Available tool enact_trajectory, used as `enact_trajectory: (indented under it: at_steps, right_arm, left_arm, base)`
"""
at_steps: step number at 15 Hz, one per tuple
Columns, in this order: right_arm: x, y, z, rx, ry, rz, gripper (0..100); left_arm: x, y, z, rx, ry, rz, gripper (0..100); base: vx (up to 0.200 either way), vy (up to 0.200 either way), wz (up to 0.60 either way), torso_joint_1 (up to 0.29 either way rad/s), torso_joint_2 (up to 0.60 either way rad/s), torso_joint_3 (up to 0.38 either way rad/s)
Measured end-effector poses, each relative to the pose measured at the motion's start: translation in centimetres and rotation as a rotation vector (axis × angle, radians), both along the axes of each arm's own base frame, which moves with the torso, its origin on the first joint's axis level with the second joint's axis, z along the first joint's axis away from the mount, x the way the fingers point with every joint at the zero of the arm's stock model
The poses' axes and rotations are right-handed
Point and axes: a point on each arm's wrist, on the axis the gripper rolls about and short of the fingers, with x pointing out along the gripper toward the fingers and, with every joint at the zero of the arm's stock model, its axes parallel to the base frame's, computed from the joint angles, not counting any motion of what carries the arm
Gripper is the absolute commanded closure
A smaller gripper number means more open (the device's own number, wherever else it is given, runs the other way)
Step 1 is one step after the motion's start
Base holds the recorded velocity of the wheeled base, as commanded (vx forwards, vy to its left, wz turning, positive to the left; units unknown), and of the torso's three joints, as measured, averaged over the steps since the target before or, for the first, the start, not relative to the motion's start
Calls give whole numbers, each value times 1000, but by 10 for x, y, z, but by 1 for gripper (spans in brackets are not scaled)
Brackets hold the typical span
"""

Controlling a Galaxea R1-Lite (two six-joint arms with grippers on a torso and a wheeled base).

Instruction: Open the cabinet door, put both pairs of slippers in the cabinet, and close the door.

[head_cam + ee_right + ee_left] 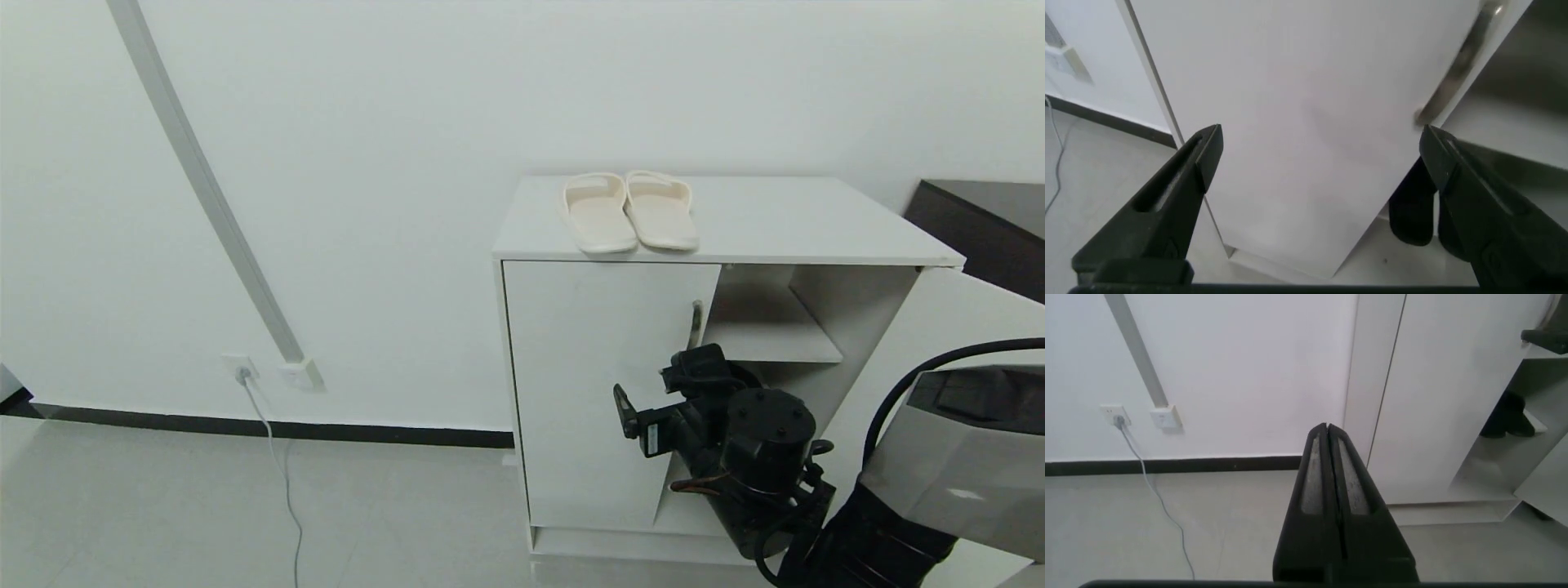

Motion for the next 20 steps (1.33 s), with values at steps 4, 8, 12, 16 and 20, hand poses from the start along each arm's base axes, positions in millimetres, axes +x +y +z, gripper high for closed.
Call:
enact_trajectory:
  at_steps: [4,8,12,16,20]
  right_arm:
    - [2,-2,0,-1,-1,-6,0]
    - [3,-2,0,0,-2,-9,0]
    - [2,-2,0,-4,0,-8,0]
    - [2,-2,0,-4,0,-7,0]
    - [3,-4,1,10,-16,-1,0]
  left_arm:
    - [0,0,0,0,0,0,100]
    - [0,0,0,0,0,0,100]
    - [0,0,0,-1,0,0,100]
    - [0,0,0,-2,0,0,100]
    - [0,0,0,-2,0,1,100]
  base:
    - [0,0,0,211,-527,-312]
    - [0,0,0,234,-555,-317]
    - [0,0,0,262,-600,-339]
    - [0,0,0,211,-474,-262]
    - [0,0,0,176,-377,-205]
